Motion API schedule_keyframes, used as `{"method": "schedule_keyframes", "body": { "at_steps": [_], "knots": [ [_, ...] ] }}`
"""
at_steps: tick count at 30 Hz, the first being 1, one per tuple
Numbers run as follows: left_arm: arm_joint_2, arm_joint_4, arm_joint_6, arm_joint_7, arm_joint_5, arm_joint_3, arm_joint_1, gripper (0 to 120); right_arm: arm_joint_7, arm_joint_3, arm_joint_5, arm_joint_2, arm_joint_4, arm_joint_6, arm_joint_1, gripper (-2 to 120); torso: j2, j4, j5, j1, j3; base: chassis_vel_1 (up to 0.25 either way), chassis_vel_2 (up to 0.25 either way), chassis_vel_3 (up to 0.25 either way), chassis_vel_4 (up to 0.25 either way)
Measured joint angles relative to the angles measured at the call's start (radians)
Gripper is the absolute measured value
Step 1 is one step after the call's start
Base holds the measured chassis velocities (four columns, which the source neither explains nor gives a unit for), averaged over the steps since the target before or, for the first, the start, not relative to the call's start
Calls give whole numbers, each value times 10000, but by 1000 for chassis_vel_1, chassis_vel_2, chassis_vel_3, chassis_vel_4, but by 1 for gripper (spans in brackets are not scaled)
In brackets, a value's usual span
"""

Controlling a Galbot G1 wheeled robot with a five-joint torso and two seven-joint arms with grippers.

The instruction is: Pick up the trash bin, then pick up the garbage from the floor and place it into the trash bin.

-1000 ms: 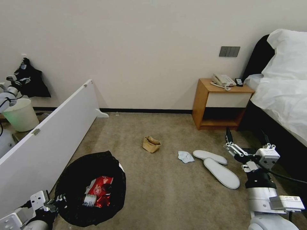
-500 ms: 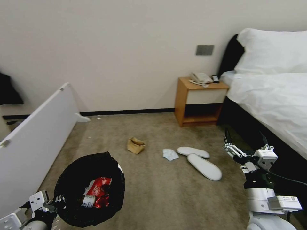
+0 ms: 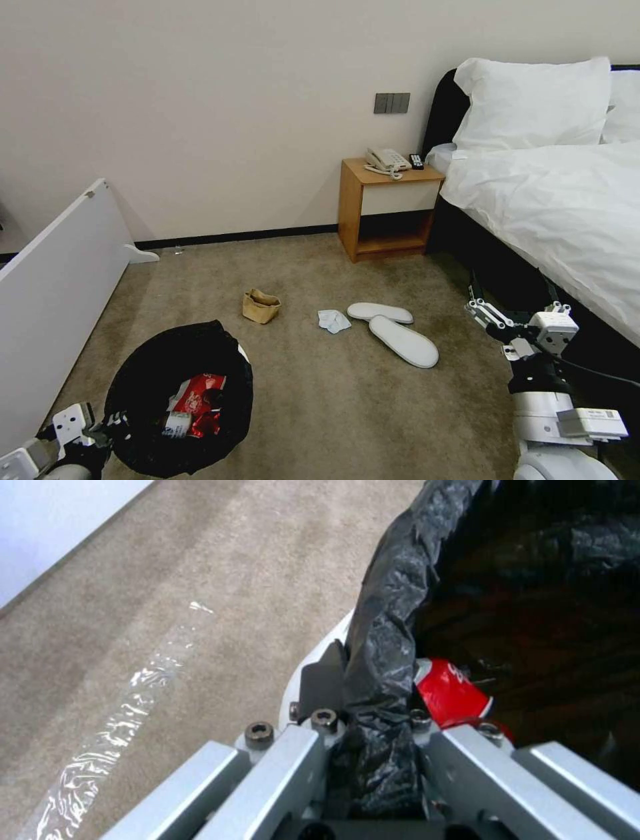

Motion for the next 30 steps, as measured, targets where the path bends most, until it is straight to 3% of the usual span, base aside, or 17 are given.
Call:
{"method": "schedule_keyframes", "body": {
  "at_steps": [18,30],
  "knots": [
    [67,-12,0,-166,-325,-360,86,2,-47,-154,-42,28,-148,94,-10,100,1,0,0,0,-1,-11,11,8,-8],
    [82,53,0,-169,-396,-491,110,2,-47,-208,-43,36,-254,111,71,100,0,0,2,0,1,-185,181,182,-177]
  ]
}}
